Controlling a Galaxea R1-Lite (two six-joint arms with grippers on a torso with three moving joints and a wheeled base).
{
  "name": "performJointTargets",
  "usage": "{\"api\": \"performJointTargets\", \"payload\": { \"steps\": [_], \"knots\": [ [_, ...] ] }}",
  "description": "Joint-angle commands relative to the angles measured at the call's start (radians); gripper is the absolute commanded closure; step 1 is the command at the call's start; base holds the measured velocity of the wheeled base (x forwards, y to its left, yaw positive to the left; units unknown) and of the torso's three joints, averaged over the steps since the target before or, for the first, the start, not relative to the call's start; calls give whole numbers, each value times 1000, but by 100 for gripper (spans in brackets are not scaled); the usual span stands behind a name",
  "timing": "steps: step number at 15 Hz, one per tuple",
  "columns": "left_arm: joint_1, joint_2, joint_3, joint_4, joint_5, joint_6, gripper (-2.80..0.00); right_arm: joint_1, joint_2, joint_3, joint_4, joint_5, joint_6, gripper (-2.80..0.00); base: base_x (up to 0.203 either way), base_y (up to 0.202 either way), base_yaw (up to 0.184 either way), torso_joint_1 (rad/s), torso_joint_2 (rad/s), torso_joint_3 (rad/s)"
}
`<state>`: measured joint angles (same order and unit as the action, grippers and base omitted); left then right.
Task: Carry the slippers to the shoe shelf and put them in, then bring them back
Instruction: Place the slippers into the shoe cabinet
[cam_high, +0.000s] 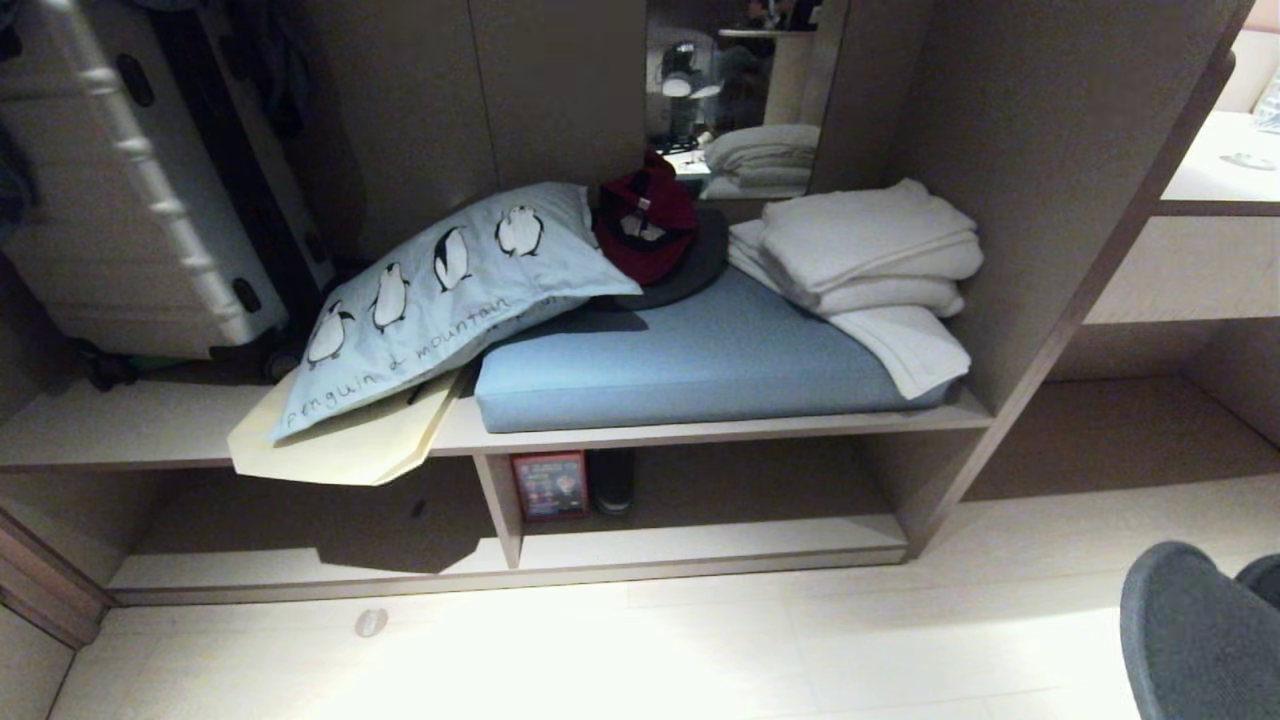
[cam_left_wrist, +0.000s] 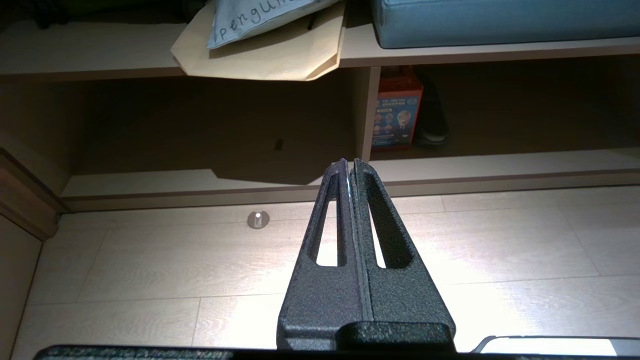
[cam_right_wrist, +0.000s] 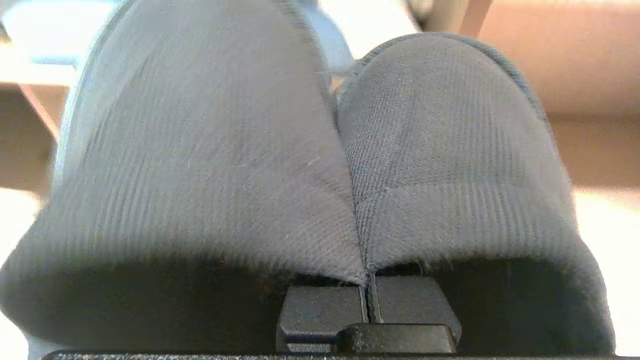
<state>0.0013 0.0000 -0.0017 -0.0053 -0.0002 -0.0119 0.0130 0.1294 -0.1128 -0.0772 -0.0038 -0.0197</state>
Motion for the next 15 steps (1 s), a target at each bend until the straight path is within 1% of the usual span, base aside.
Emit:
{"api": "performJointTargets", "payload": {
  "steps": [1, 4, 6, 10, 15],
  "knots": [
    [0, 0, 0, -1, 0, 0, 0, -5, 196, -99, -82, -2, 8, 0, 0, 0, 0, 0, 0, 0],
    [0, 2, 0, -1, 0, 0, 0, -21, 418, -193, -214, -3, 13, 0, 0, 0, 0, 0, 0, 0],
    [0, 1, 0, -1, 0, 0, 0, -31, 582, -218, -312, -4, 12, 0, 0, 0, 0, 0, 0, 0],
    [0, 0, 0, -1, 0, 0, 0, -43, 916, -204, -492, -13, 15, 0, 0, 0, 0, 0, 0, 0],
    [0, 0, 0, -1, 0, 0, 0, -45, 1204, -161, -604, -13, 19, 0, 0, 0, 0, 0, 0, 0]
  ]
}}
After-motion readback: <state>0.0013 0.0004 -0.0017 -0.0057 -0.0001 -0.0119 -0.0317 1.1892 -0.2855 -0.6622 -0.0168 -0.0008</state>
